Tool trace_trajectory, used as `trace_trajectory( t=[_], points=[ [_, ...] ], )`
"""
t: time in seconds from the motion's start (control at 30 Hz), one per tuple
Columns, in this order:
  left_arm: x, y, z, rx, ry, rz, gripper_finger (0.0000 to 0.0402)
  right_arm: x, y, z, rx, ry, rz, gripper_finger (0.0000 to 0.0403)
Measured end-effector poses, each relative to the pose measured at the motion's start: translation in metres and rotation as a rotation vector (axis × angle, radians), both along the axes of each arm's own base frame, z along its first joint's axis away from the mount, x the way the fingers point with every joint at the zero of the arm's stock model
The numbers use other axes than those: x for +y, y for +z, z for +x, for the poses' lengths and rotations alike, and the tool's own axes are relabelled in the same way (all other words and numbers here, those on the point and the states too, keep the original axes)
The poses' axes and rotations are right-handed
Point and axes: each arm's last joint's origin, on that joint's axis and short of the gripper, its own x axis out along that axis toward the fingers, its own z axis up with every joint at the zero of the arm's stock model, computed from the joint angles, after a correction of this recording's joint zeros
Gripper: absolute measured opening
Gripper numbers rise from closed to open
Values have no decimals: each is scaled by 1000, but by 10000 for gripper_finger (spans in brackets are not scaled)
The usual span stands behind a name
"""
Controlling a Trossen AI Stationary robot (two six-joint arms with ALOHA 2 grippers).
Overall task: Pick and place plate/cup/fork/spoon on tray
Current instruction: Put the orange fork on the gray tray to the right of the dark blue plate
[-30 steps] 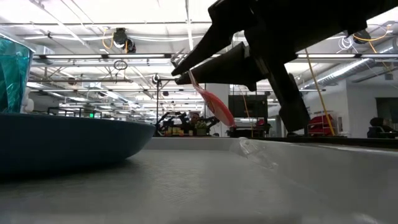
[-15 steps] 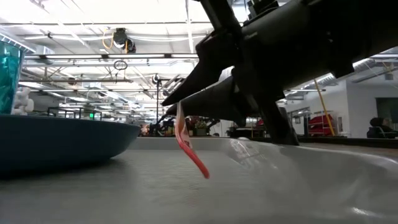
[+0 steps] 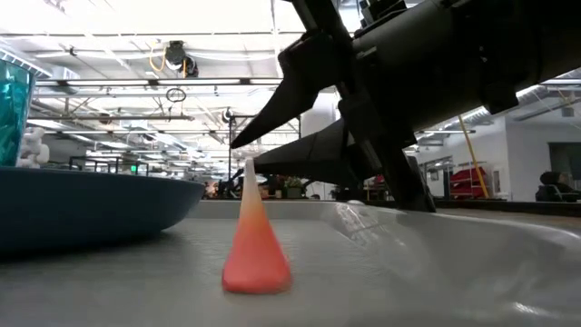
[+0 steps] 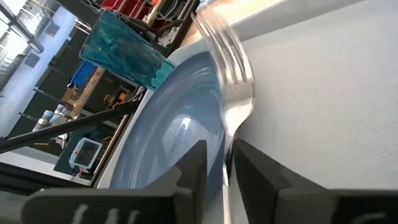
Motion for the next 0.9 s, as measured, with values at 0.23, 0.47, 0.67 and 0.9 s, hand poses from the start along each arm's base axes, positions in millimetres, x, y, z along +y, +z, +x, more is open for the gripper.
trace_trajectory(
  t=[0.23,0.47,0.67,0.9],
  points=[
    [0,0,0,1,1,-7,182,0,0,0,3,2,-3,95],
    [0,0,0,3,3,-18,182,0,-1,0,9,8,-6,95],
    [0,0,0,5,4,-28,182,0,5,0,49,77,-19,95],
    [-4,0,-3,6,-12,-32,182,-2,48,-10,151,254,14,96]
  ],
)
